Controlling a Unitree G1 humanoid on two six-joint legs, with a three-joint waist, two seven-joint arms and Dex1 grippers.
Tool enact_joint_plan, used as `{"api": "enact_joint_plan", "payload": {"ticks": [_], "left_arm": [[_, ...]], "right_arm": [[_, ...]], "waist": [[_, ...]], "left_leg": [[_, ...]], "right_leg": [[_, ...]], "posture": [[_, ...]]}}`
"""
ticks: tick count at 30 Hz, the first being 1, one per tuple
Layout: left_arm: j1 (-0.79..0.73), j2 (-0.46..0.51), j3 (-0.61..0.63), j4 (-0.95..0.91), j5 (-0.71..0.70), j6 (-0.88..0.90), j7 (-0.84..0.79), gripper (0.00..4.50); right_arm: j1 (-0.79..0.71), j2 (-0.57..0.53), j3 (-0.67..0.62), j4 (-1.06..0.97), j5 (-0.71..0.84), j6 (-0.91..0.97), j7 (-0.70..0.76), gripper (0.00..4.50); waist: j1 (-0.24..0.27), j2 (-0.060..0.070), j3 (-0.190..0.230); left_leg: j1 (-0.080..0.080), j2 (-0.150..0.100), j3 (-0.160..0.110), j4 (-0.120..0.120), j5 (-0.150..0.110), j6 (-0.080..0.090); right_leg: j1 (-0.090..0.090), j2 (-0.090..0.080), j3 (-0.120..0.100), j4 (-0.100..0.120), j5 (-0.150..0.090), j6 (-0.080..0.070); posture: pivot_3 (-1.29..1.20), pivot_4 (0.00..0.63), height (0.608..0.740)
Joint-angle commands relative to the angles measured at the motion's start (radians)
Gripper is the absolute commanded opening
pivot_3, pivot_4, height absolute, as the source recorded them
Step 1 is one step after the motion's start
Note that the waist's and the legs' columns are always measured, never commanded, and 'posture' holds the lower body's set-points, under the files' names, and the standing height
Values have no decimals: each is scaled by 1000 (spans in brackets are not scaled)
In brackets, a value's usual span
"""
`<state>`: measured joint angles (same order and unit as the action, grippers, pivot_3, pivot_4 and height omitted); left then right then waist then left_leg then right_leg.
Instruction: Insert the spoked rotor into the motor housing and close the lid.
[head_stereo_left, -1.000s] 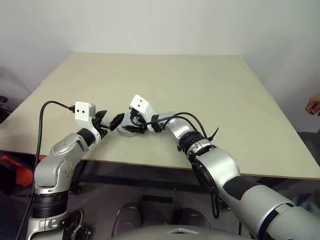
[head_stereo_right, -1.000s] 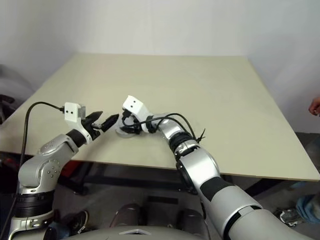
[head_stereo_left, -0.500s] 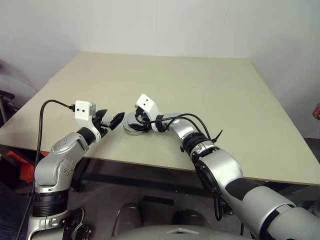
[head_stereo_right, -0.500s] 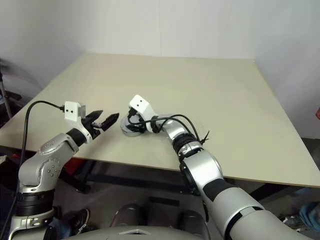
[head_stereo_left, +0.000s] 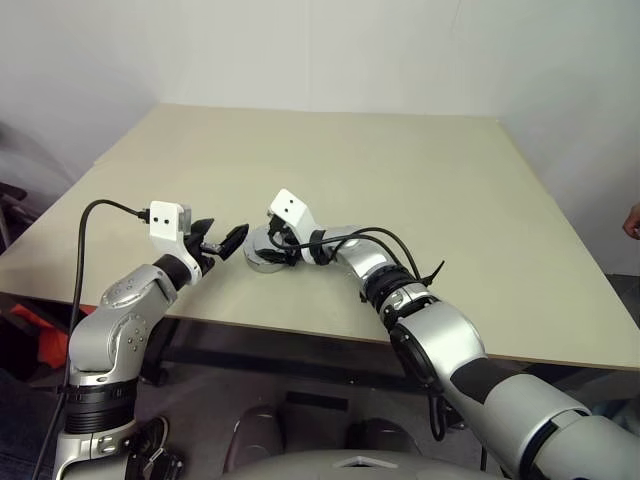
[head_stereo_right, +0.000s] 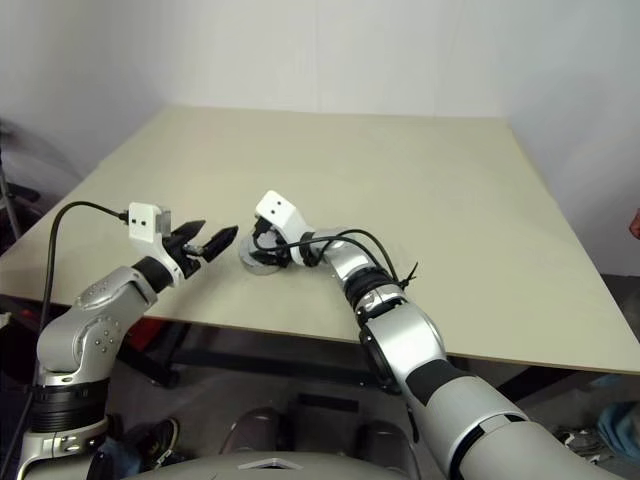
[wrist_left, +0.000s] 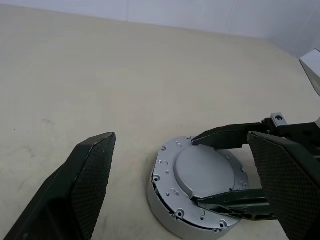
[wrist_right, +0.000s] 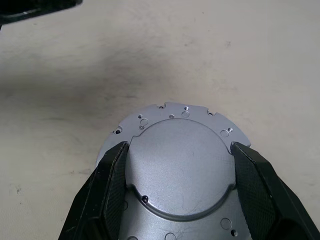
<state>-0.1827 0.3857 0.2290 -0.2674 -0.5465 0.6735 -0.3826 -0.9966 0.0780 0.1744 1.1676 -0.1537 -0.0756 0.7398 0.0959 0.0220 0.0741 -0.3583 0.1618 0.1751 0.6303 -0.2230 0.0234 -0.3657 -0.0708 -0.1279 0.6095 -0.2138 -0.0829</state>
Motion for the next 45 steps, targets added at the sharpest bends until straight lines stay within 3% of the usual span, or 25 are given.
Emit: {"api": "enact_joint_plan", "payload": {"ticks": [1,13,24,45], "left_arm": [[-8,7,16,-23,-1,-19,3,4500],[-7,9,15,-24,-4,-13,-1,4500],[6,71,53,-17,-21,9,-36,4500],[5,86,54,-1,-15,5,-40,4500]], "right_arm": [[39,-12,36,23,-29,38,25,3133],[49,4,26,9,-21,48,3,3133],[38,17,8,20,-13,47,-67,3133],[80,10,37,-8,-24,62,26,3133]], "waist": [[0,0,0],[-2,0,-1],[-6,0,-1],[-5,-1,-1]], "left_leg": [[0,0,0,0,0,0],[0,0,0,0,0,0],[7,0,0,-2,0,0],[9,-1,0,-2,0,0]], "right_leg": [[0,0,0,0,0,0],[0,0,0,0,-1,-2],[3,0,1,2,-5,3],[5,0,3,2,-5,3]], "posture": [[0,0,740],[0,0,740],[0,0,740],[0,0,740]]}}
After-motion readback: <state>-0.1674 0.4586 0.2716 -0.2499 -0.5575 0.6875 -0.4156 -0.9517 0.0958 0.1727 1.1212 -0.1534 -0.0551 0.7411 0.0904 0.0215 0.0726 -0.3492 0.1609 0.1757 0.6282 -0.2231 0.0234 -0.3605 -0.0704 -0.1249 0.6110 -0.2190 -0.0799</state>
